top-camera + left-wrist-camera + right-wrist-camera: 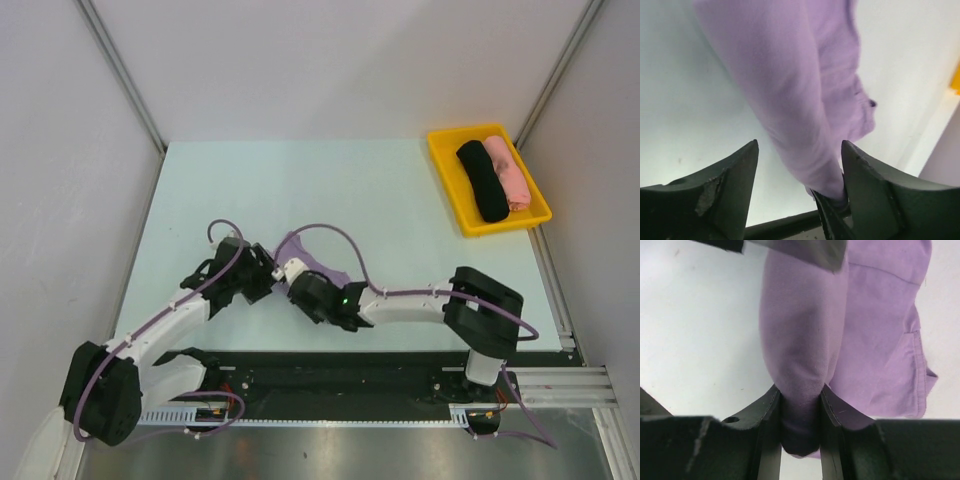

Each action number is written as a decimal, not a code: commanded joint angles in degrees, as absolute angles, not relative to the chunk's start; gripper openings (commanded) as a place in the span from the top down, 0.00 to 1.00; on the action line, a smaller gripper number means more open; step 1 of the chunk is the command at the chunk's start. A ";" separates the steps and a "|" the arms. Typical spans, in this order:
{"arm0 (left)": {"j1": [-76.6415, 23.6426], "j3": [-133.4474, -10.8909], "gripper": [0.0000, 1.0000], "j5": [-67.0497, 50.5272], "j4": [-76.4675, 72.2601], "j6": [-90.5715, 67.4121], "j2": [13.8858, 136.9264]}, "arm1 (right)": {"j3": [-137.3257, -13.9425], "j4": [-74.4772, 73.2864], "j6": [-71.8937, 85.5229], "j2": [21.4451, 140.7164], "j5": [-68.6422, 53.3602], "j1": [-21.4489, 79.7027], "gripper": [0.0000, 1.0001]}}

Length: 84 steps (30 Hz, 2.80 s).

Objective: Roll the t-shirts
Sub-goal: Roll the T-shirt to the center of the board.

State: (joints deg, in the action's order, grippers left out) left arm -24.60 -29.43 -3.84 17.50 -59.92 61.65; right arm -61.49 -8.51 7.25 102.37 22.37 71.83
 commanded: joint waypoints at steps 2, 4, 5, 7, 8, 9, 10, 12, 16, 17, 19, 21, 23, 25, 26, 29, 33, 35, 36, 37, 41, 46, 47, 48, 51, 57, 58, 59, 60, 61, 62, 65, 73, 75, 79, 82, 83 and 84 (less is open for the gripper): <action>-22.41 -33.75 0.27 -4.13 17.31 -57.22 56.61 | -59.15 -5.80 12.13 98.17 0.66 64.35 0.70; -22.41 -34.01 0.29 -4.30 16.96 -56.52 55.99 | -58.80 -5.45 13.53 98.44 -4.37 61.36 0.71; -22.41 -34.01 0.30 -4.39 16.79 -56.34 55.73 | -58.62 -5.19 14.23 98.61 -8.31 60.48 0.71; -22.41 -33.66 0.36 -5.01 15.74 -55.37 55.37 | -57.83 -4.14 15.55 98.96 -12.20 57.49 0.71; -22.41 -33.31 0.38 -5.10 15.38 -55.11 55.37 | -57.57 -3.70 16.95 99.49 -16.13 56.44 0.71; -22.50 -33.14 0.44 -5.45 14.16 -54.85 55.37 | -57.05 -3.26 17.75 99.75 -18.00 54.60 0.71; -22.41 -32.53 0.47 -6.06 13.45 -54.67 55.55 | -56.78 -2.29 18.54 100.02 -19.67 53.71 0.72; -22.50 -31.82 0.55 -7.03 10.56 -54.58 55.90 | -56.43 -1.76 20.12 100.90 -23.72 52.30 0.72; -23.20 -30.76 0.64 -8.96 4.67 -54.67 59.57 | -55.64 -0.62 22.06 102.56 -28.20 49.23 0.72; -23.38 -30.85 0.70 -9.66 3.18 -54.67 60.72 | -55.46 -0.62 22.67 102.92 -29.00 48.70 0.72; -23.64 -31.11 0.74 -10.28 1.59 -54.49 63.70 | -54.94 1.75 23.90 103.88 -30.93 47.47 0.72; -24.08 -31.38 0.77 -10.37 0.18 -54.40 65.56 | -54.67 2.37 24.78 104.50 -31.64 46.85 0.72; -24.17 -31.29 0.81 -10.72 -2.80 -54.49 68.10 | -54.23 2.90 25.49 104.85 -32.87 45.71 0.72; -24.34 -31.46 0.82 -10.90 -4.04 -54.49 69.87 | -53.97 3.69 26.28 105.29 -34.18 44.92 0.72; -24.43 -31.46 0.83 -10.99 -5.26 -54.58 71.44 | -53.88 3.87 26.54 105.47 -34.45 44.39 0.72; -24.61 -31.81 0.86 -11.51 -7.29 -54.58 74.26 | -53.79 3.78 26.54 105.56 -34.37 44.03 0.67; -25.05 -32.96 0.90 -11.95 -8.61 -54.67 79.70 | -53.53 2.29 25.75 103.63 -31.56 43.86 0.57; -25.40 -33.22 0.90 -11.95 -9.40 -54.75 80.94 | -53.44 1.50 24.97 101.44 -28.66 43.86 0.48; -25.57 -33.40 0.91 -12.04 -9.67 -54.84 81.73 | -53.44 0.62 24.53 100.47 -27.35 44.12 0.45; -25.66 -33.66 0.91 -12.04 -9.84 -54.93 82.96 | -53.44 0.27 24.26 99.59 -24.38 44.47 0.41; -26.01 -34.19 0.92 -12.39 -10.28 -54.93 85.69 | -53.44 -4.04 21.28 93.27 -11.19 47.80 0.27; -26.45 -35.42 0.93 -12.57 -9.67 -54.58 88.06 | -53.53 -6.24 14.25 85.87 13.57 57.38 0.23; -26.46 -35.51 0.93 -12.48 -9.67 -54.58 88.68 | -53.61 -5.89 13.11 85.61 15.54 60.44 0.22; -26.46 -35.77 0.93 -12.65 -9.49 -54.58 89.12 | -53.70 -5.28 12.14 85.87 19.04 61.77 0.22; -26.54 -36.56 0.93 -12.66 -9.05 -54.40 90.00 | -55.10 -5.10 8.27 87.79 23.45 65.65 0.23; -26.54 -37.53 0.93 -12.83 -8.09 -54.14 91.05 | -59.75 -5.27 0.18 96.58 33.64 71.98 0.23; -26.54 -37.70 0.93 -12.75 -8.09 -54.23 91.05 | -60.46 -5.53 0.18 98.85 34.53 72.42 0.23; -26.63 -37.62 0.93 -12.74 -8.09 -54.23 91.14 | -60.99 -6.06 -1.30 100.09 35.24 72.68 0.23; -26.63 -37.70 0.93 -12.83 -8.09 -54.23 91.06 | -61.69 -6.06 -1.58 100.98 36.11 73.03 0.23; -26.54 -37.79 0.93 -12.92 -8.00 -54.23 91.14 | -61.87 -6.24 -1.76 101.77 36.21 73.12 0.24; -26.54 -37.79 0.92 -12.83 -7.91 -54.23 91.14 | -61.96 -6.68 -1.76 103.08 36.21 73.04 0.25; -26.63 -38.41 0.89 -13.18 -7.30 -53.79 90.35 | -62.14 -7.90 -0.27 104.32 34.90 72.42 0.30; -23.57 -43.85 0.44 -13.27 -1.50 -51.07 83.15 | -61.44 -10.64 4.57 101.61 19.89 64.53 0.43; -21.72 -44.99 0.41 -13.18 -0.44 -50.45 80.34 | -61.17 -10.55 5.27 100.82 12.07 62.50 0.45; -18.55 -45.62 0.39 -12.57 3.51 -49.75 75.68 | -60.73 -10.20 7.03 100.98 0.63 57.84 0.48; -17.93 -44.74 0.42 -11.95 5.18 -49.22 72.34 | -60.56 -9.41 8.52 102.21 -8.94 54.15 0.50; -17.93 -43.34 0.44 -12.04 4.58 -49.22 71.64 | -60.47 -9.06 8.96 102.48 -12.79 52.57 0.51; -17.93 -42.46 0.48 -12.65 3.96 -49.91 70.41 | -60.29 -8.70 9.40 102.92 -14.66 51.86 0.51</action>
